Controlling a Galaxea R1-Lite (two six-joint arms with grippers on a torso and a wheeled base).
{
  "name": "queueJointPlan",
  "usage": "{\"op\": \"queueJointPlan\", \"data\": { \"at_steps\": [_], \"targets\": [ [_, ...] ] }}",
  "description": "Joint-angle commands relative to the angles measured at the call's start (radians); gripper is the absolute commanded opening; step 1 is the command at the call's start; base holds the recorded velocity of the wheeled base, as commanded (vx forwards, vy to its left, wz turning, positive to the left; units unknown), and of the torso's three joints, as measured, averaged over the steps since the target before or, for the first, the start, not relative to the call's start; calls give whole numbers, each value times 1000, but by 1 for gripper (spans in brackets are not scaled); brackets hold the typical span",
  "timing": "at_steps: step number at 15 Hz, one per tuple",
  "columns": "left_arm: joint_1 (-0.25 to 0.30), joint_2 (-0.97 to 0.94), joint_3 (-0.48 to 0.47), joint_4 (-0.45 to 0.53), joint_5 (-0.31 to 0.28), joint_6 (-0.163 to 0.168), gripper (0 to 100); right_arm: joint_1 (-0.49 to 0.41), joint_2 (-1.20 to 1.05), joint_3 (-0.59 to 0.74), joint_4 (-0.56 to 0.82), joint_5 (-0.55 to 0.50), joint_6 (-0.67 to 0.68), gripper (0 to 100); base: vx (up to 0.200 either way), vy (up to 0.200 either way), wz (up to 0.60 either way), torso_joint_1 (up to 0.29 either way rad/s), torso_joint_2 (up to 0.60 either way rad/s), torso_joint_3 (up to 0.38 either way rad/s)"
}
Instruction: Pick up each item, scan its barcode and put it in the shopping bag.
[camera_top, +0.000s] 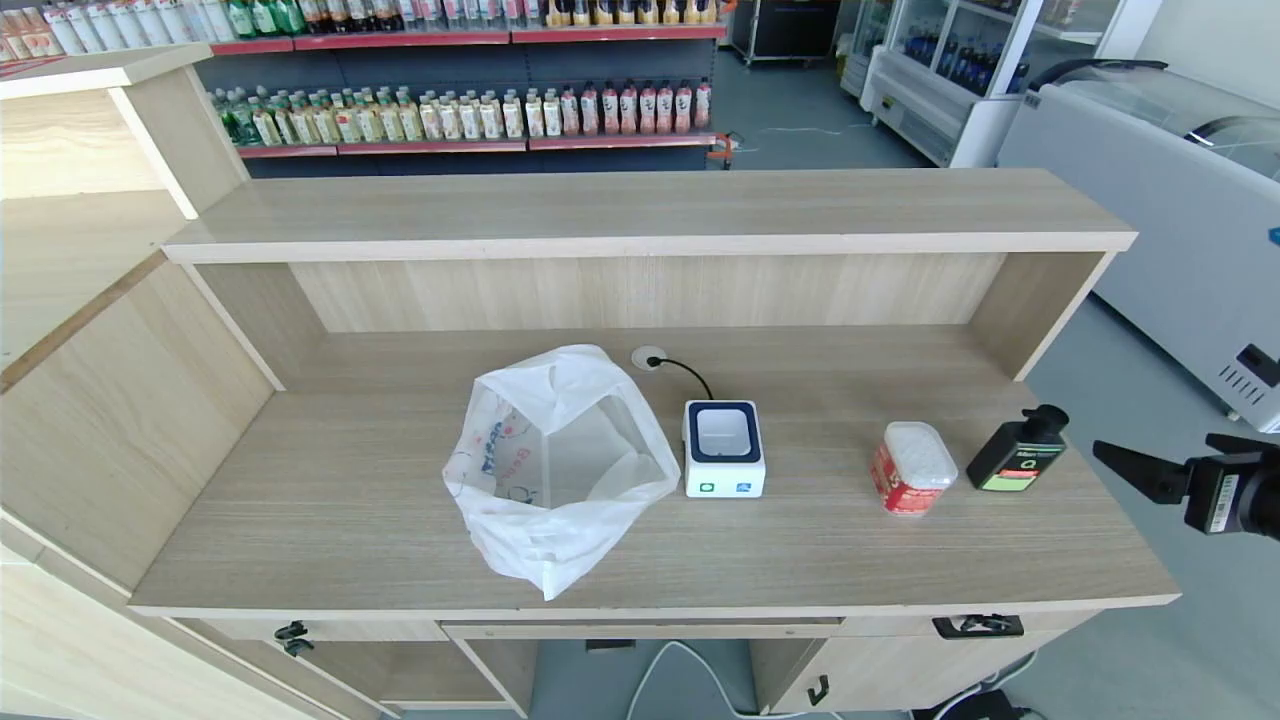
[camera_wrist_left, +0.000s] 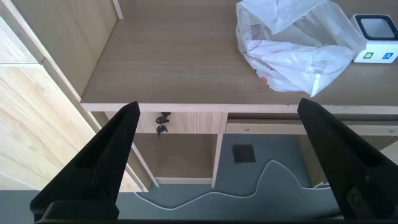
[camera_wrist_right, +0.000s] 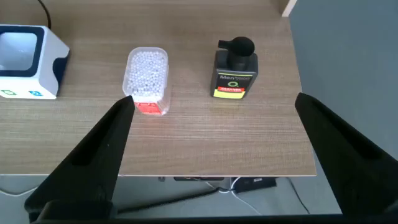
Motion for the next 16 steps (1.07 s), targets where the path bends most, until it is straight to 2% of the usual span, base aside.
{"op": "queueJointPlan", "data": {
  "at_steps": [1,6,9,13,16],
  "targets": [
    [1,0,0,0,-1,-1,100,-7,164,-6,-36,6,-2,100,0,0,0,0,0,0],
    [1,0,0,0,-1,1,100,-5,169,120,-47,9,-10,100,0,0,0,0,0,0],
    [1,0,0,0,0,-1,100,-2,213,115,-71,14,-4,100,0,0,0,0,0,0],
    [1,0,0,0,0,-1,100,1,387,121,-274,63,-7,100,0,0,0,0,0,0],
    [1,0,0,0,0,1,100,48,511,109,-420,81,-6,100,0,0,0,0,0,0]
  ]
}}
